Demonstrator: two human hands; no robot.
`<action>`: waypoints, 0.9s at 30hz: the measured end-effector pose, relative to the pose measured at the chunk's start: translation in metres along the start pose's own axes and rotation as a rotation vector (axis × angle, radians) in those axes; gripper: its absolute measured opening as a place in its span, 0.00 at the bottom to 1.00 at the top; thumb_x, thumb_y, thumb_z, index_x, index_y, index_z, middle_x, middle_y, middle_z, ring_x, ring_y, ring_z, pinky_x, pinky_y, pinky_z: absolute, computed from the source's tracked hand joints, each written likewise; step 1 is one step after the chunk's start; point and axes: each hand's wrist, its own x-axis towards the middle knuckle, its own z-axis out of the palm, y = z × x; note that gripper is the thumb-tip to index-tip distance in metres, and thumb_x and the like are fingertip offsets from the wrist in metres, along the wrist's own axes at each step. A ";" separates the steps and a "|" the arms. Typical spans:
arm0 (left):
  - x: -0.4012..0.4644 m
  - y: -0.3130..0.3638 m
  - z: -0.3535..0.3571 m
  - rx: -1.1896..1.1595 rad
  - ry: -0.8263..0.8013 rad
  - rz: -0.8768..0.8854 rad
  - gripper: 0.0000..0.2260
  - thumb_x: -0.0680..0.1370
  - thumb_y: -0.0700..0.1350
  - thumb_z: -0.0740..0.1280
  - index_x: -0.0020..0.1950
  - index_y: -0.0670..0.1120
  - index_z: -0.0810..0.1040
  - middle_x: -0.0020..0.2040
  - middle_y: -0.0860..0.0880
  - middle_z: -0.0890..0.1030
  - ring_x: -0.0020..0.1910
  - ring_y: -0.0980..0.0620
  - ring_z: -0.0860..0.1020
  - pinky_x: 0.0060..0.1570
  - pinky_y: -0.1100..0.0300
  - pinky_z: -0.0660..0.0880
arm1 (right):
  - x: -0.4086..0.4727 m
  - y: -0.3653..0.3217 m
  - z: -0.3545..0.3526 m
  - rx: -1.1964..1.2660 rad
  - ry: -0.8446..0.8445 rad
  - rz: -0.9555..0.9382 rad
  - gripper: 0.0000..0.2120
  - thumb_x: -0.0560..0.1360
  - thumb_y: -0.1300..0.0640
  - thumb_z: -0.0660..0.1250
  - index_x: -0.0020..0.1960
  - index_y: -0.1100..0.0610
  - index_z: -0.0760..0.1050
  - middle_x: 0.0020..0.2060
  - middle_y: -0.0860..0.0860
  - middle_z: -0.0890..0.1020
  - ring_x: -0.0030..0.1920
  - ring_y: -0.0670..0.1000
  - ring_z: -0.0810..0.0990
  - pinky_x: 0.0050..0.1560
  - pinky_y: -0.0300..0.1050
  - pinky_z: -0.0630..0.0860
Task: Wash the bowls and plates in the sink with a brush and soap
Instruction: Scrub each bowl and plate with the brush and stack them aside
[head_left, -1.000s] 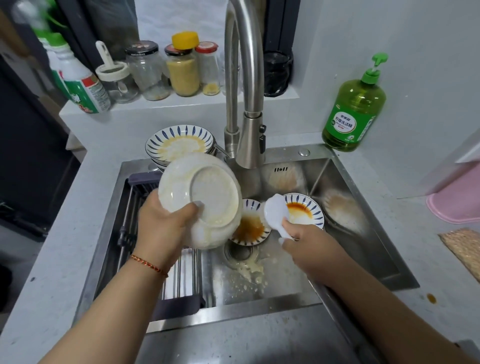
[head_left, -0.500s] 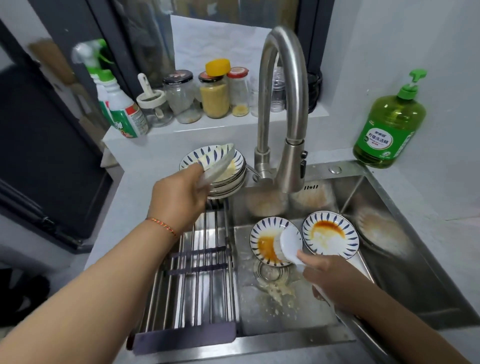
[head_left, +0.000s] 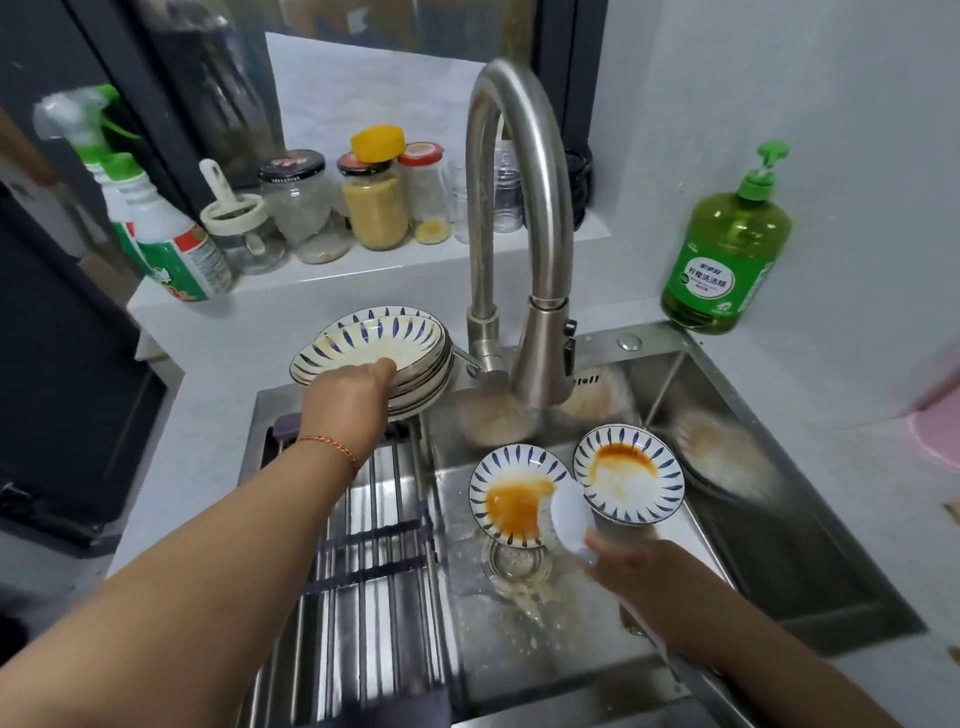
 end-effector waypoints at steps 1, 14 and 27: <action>0.003 -0.001 0.007 -0.019 -0.006 0.010 0.18 0.54 0.27 0.77 0.31 0.41 0.70 0.21 0.43 0.71 0.18 0.43 0.70 0.23 0.63 0.60 | 0.000 0.000 -0.002 0.000 -0.036 0.011 0.09 0.77 0.43 0.62 0.38 0.39 0.69 0.21 0.48 0.74 0.22 0.41 0.72 0.30 0.30 0.68; 0.020 0.004 0.044 -0.151 0.088 0.031 0.14 0.64 0.21 0.63 0.38 0.38 0.76 0.33 0.42 0.76 0.37 0.40 0.80 0.73 0.41 0.50 | -0.002 0.003 -0.012 0.090 -0.047 0.161 0.22 0.78 0.43 0.59 0.69 0.50 0.71 0.19 0.45 0.74 0.23 0.39 0.71 0.30 0.28 0.67; -0.052 0.113 0.078 -0.608 0.189 -0.418 0.07 0.72 0.33 0.67 0.49 0.39 0.74 0.43 0.42 0.75 0.44 0.42 0.73 0.46 0.51 0.69 | 0.002 0.037 -0.040 0.093 -0.025 0.266 0.22 0.78 0.44 0.61 0.71 0.48 0.69 0.23 0.46 0.75 0.26 0.39 0.72 0.32 0.29 0.67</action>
